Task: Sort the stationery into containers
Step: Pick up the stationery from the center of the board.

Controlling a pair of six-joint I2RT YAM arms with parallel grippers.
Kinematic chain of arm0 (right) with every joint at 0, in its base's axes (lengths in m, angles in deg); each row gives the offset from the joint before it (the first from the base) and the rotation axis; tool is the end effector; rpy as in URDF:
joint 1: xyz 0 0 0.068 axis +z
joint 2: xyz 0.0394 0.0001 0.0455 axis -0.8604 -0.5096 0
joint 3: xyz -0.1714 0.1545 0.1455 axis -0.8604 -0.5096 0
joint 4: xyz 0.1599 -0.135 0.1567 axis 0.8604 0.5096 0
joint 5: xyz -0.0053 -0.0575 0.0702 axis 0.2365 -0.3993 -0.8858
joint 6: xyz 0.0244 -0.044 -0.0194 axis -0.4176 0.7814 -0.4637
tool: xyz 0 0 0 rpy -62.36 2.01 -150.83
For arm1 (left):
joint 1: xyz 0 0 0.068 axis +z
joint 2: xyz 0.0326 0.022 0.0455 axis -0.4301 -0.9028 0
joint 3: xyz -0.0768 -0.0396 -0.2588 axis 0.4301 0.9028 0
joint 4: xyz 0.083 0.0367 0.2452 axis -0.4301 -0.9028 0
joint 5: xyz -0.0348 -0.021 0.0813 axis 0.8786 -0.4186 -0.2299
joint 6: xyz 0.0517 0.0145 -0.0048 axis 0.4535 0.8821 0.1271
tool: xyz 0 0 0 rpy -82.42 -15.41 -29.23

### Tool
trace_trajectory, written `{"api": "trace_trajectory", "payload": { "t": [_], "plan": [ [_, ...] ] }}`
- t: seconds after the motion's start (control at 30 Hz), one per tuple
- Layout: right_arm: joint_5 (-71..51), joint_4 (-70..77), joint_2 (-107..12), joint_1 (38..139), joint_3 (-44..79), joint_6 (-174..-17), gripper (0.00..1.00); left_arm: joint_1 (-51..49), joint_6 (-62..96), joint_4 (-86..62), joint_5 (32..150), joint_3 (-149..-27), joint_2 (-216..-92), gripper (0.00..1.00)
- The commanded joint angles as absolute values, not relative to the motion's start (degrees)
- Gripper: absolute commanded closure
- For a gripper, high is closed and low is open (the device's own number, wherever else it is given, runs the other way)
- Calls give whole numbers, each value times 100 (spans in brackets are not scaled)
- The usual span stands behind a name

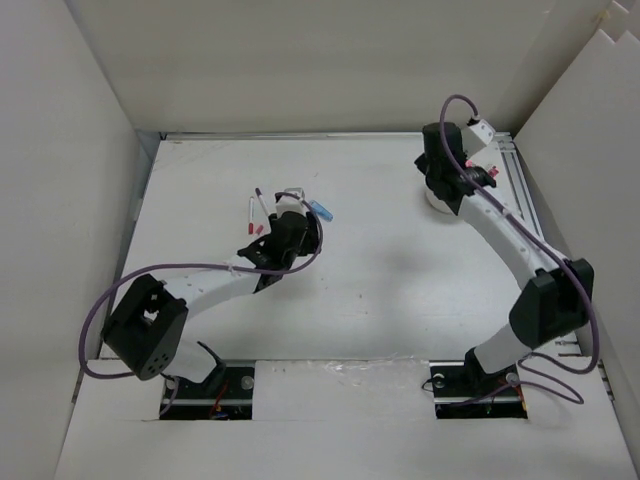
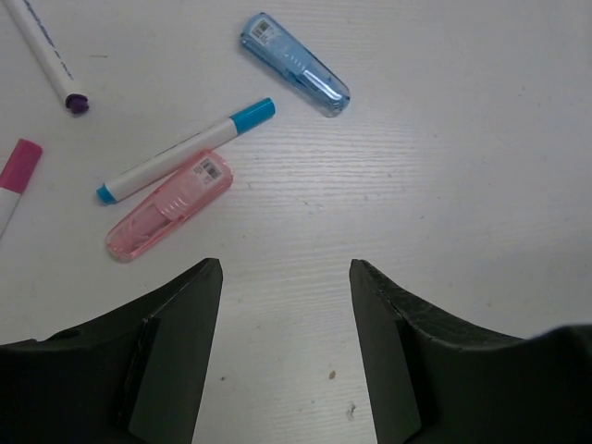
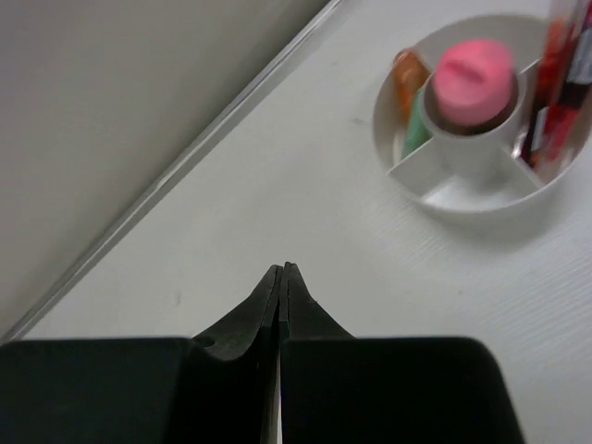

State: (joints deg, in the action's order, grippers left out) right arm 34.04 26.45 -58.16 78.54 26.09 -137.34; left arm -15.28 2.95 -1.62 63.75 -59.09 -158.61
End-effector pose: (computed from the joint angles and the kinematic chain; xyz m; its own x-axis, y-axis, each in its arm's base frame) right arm 0.3527 0.1005 0.3525 -0.1609 0.5828 -0.7965 0.5050 0.7420 0.4409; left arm 0.2381 -0.1900 0.2301 -0.4554 -0.1554 -0.8766 0.2192 0.9348 -0.2796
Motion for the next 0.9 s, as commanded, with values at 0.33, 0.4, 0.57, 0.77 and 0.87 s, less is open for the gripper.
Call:
{"api": "trace_trajectory", "payload": {
  "t": [0.33,0.4,0.57,0.77,0.87],
  "plan": [
    [1360,1452,-4390,8590,-69,-14207,100,-1057,239,-1296,5339,-6836,-16989,45],
    [1280,1390,-4249,8591,-175,-14207,99,-942,240,-1357,5340,-6898,-17121,43],
    [1087,1329,-4118,8670,-298,-14207,95,-679,644,-1279,5595,-7125,-17262,39],
    [1033,1329,-3871,8775,-298,-14154,76,-678,1153,-1192,6076,-7311,-17657,36],
    [1034,1329,-3818,8775,-298,-14154,74,-678,1269,-1121,6403,-7311,-17711,36]
  ]
}}
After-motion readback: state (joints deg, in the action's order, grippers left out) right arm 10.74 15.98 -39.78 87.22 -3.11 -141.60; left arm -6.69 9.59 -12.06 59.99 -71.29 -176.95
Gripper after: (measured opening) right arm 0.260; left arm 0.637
